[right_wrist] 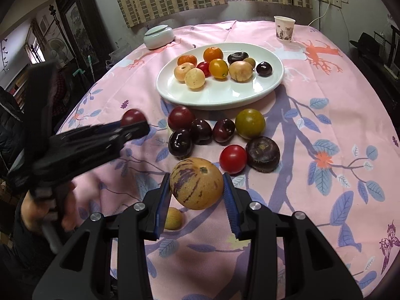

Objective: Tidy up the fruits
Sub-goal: 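Grasp the striped melon-pear with the right tool while the left tool grasps a dark red plum, then place the striped melon-pear and red plum on the plate, opening both tools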

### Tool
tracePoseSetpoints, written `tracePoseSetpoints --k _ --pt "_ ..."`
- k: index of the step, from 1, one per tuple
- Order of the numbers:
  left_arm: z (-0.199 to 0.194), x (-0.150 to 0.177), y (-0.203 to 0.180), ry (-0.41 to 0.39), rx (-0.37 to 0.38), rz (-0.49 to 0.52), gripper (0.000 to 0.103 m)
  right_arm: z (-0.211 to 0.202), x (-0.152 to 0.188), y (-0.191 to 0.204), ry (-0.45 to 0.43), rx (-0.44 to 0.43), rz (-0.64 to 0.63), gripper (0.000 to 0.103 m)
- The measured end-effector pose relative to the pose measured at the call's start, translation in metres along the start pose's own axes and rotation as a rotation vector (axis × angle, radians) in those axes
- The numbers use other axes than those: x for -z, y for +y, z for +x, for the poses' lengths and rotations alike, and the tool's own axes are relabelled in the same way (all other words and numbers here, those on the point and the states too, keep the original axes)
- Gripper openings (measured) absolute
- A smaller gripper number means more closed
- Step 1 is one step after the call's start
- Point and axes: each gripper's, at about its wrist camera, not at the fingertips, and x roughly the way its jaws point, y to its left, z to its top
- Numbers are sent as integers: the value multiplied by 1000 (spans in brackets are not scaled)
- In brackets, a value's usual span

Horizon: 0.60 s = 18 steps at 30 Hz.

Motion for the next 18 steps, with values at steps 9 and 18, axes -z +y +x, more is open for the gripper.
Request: tracePoseSetpoints --k 9,18 --pt "-38 16 -37 -33 29 78 39 -7 5 2 -11 -2 2 41" --pt "-33 7 -34 -23 26 61 39 -5 2 -12 -22 2 34 41"
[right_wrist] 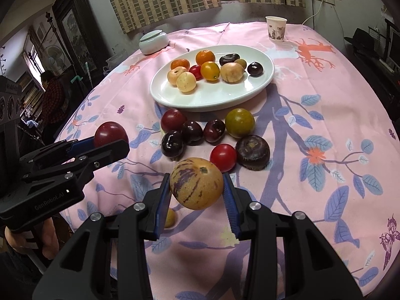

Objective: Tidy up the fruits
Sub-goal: 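Place the striped melon-pear and red plum on the plate, opening both tools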

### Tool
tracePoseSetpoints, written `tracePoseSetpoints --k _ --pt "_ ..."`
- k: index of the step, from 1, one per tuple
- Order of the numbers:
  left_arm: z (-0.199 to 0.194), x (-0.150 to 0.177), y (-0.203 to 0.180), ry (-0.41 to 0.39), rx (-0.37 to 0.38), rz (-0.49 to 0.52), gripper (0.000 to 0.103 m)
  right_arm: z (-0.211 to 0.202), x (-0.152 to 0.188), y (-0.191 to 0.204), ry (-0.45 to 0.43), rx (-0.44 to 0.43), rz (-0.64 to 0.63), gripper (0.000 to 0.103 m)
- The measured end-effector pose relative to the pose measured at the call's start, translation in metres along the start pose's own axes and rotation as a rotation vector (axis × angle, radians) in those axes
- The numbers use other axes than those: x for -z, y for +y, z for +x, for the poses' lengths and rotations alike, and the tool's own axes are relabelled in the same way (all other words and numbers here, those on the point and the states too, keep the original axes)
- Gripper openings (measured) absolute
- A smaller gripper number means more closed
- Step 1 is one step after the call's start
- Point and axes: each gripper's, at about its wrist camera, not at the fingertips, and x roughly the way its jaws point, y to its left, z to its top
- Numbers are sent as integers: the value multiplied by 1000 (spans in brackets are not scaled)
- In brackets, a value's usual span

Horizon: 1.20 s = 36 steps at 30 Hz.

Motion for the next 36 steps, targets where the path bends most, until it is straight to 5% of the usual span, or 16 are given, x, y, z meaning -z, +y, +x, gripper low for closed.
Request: tracePoseSetpoints --k 11,20,29,30,32,33,36 --pt "21 -46 6 23 8 16 39 11 -48 -10 2 29 -52 41" --pt "102 -135 17 92 -46 -11 39 64 -137 -47 -24 132 -112 41" --pt "161 -156 18 157 -84 -19 41 114 -157 -77 58 133 -73 41" --pt "161 -158 19 148 -90 -27 43 114 -159 -77 50 127 -76 43" --pt "153 -163 22 119 -86 -58 71 112 -160 -75 25 123 -88 55" --pt "146 -165 23 92 -75 -74 74 109 -161 -74 10 129 -95 63" --pt "121 -168 23 40 -71 -72 76 97 -160 -69 -12 146 -119 63"
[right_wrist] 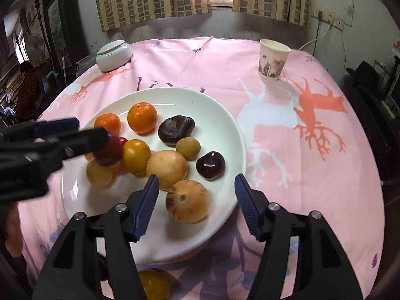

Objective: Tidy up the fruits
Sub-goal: 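Place the striped melon-pear and red plum on the plate, opening both tools, then grasp the large dark purple fruit with the right tool while the left tool grasps a small yellow plum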

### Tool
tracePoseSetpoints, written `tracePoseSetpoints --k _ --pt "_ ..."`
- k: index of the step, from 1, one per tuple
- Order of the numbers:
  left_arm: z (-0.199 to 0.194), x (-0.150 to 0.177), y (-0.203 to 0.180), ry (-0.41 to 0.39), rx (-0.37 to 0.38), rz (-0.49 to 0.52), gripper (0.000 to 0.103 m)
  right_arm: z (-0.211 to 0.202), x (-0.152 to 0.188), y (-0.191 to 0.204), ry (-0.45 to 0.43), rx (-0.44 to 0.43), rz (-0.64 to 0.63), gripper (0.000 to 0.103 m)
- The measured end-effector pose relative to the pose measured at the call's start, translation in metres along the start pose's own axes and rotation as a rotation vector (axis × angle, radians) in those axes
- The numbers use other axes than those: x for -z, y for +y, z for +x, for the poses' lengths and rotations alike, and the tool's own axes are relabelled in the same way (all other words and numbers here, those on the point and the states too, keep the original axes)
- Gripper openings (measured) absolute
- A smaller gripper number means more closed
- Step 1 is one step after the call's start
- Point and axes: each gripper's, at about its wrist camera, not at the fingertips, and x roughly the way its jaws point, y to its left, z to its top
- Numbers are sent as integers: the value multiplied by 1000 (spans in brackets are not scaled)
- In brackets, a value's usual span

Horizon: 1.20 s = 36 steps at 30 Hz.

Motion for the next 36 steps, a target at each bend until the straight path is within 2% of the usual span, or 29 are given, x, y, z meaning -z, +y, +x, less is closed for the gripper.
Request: tracePoseSetpoints --k 5,10,15,19,26,32,36 --pt "-47 20 6 -51 34 -2 88 -33 16 6 -5 -5 -1 63" --pt "-87 68 14 -87 14 15 92 -75 58 30 -5 -37 -21 63" --pt "-109 130 22 -68 24 -8 92 -107 103 52 3 -102 -6 63" --pt "-111 166 22 -34 10 -6 92 -118 127 68 -1 -87 -6 63" --pt "-113 180 24 -19 5 -7 92 -110 139 75 27 -30 -19 63" --pt "-115 183 25 -19 -6 -11 92 -100 139 54 34 13 12 63" --pt "-113 185 20 -9 2 7 92 -83 142 41 66 85 -12 63"
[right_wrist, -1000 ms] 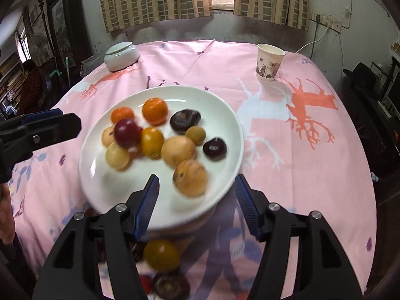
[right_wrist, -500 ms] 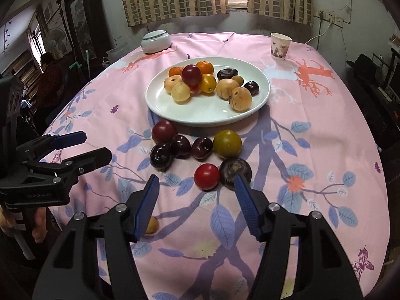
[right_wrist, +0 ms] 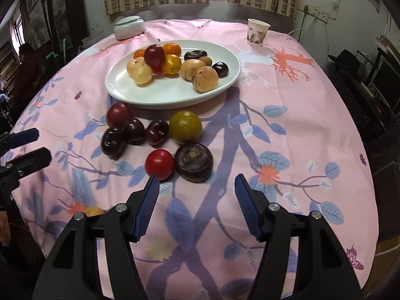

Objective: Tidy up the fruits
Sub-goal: 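Grasp the large dark purple fruit with the right tool while the left tool grasps a small yellow plum, then carry both fruits onto the white plate and open both tools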

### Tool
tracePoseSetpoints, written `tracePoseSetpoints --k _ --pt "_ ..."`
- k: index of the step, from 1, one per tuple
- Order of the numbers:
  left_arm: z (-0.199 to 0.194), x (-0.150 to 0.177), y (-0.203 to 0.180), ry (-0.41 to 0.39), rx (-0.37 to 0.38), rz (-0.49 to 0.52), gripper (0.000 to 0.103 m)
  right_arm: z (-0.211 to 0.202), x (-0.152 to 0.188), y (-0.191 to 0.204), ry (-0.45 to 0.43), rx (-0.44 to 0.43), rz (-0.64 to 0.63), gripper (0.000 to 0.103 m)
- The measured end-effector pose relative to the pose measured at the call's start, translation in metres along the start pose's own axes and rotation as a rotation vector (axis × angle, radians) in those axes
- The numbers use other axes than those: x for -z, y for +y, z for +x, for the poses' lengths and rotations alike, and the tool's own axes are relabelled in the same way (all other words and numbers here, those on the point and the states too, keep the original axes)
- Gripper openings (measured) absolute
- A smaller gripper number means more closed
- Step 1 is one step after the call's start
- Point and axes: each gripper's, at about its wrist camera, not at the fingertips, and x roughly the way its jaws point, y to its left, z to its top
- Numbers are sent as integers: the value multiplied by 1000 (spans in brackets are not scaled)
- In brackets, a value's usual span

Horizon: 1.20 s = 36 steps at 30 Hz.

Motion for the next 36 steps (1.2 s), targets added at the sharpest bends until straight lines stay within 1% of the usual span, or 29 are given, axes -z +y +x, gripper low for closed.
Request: tracePoseSetpoints --k 4,5,6,8,9,10,12,14,17,20,25,27,28,29,30,31,32,36 --pt "1 2 -7 9 6 25 92 29 -2 -10 60 29 -5 63" --pt "0 3 -9 12 11 30 92 36 -4 -11 75 16 -10 63" --pt "0 5 -11 16 16 35 92 38 -7 -11 69 -3 -10 63" --pt "-1 8 -15 26 27 46 92 44 -15 -7 61 -7 -32 63" --pt "-1 10 -17 30 28 53 92 46 -18 -5 52 -18 -38 57" --pt "-1 12 -19 34 31 58 92 48 -22 -5 43 -55 -33 41" --pt "0 15 -22 43 33 68 92 49 -27 -3 55 -56 -33 41" --pt "2 17 -25 55 31 74 92 45 -26 -2 54 -51 -19 41" --pt "4 20 -31 66 40 85 92 26 -21 -5 26 -54 32 41" --pt "8 23 -39 80 49 113 92 -2 -15 -8 -21 -34 48 41" --pt "23 31 -56 107 41 172 91 -31 3 -10 -50 -44 73 41" --pt "29 34 -60 119 39 181 88 -38 10 -11 -53 -51 82 41" --pt "31 35 -61 122 38 181 79 -41 13 -10 -55 -52 83 41" --pt "35 37 -62 132 42 176 67 -44 15 -10 -58 -53 84 41" --pt "37 37 -62 143 63 168 62 -46 16 -9 -59 -54 84 41" --pt "39 38 -62 153 87 160 53 -48 18 -8 -59 -54 82 41" --pt "41 39 -63 158 95 160 48 -50 19 -7 -61 -56 81 41" --pt "43 44 -72 131 61 201 48 -54 24 -4 -62 -66 79 41"
